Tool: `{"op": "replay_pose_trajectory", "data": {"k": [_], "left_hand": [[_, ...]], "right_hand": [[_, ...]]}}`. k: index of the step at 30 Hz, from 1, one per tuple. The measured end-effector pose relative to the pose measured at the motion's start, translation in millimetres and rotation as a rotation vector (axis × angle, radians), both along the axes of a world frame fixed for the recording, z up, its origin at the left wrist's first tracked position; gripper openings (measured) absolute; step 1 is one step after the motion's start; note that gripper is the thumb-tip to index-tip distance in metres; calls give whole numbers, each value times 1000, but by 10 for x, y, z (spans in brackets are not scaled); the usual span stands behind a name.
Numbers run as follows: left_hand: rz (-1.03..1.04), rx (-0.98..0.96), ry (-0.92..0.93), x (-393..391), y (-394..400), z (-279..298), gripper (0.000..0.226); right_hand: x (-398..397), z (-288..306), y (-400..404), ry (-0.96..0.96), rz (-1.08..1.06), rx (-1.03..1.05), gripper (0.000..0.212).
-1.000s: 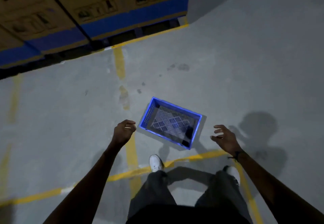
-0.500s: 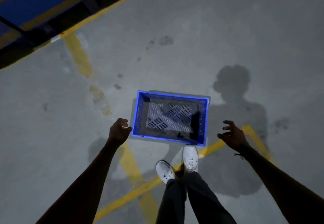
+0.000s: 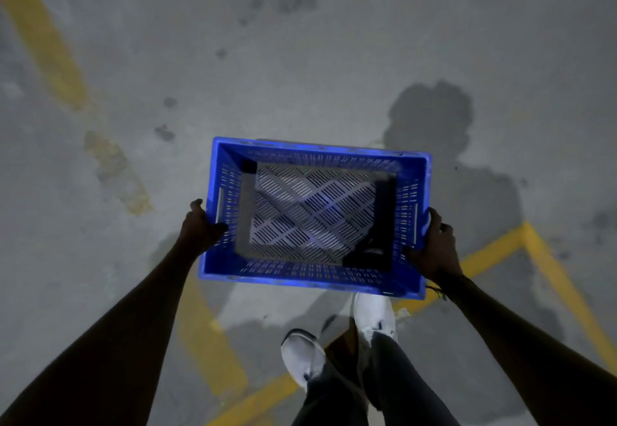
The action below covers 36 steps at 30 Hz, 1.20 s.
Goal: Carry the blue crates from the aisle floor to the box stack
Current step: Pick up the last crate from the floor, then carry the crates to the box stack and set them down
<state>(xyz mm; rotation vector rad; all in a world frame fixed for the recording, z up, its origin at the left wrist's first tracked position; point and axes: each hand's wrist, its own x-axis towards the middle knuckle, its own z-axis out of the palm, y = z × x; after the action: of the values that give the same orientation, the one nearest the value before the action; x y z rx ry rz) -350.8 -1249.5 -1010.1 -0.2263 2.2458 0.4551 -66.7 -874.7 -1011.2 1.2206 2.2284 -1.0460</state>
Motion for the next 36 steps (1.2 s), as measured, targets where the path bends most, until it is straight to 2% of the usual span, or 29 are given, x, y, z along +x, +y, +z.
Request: {"op": "replay_pose_trajectory", "data": {"k": [3,7,9,13,18,24,31,36], "left_hand": [[47,22,-50,2,71,-94,74],[6,24,-50,-33,72,-15,73],[-23,19,-29,-59,73,138,75],[-117,55,26,-83,66,673,81],[-209,134,73,-104,171,1760,100],[-316,222,191,-95,592,3402,71],[-510,318,352,92,1157,5213,70],[-531,355,427,265,1266,6165,68]], "right_hand": [[-13,-53,24,71,-56,-97,100],[-63,57,134,68,-90,-192,89],[-64,164,181,53,-101,-249,87],[-55,536,172,81,-142,-237,94],[87,1283,169,70,-203,-190,89],[359,2462,253,19,-287,-195,95],[719,3879,371,33,-412,-187,95],[835,4942,515,123,-462,-116,89]]}}
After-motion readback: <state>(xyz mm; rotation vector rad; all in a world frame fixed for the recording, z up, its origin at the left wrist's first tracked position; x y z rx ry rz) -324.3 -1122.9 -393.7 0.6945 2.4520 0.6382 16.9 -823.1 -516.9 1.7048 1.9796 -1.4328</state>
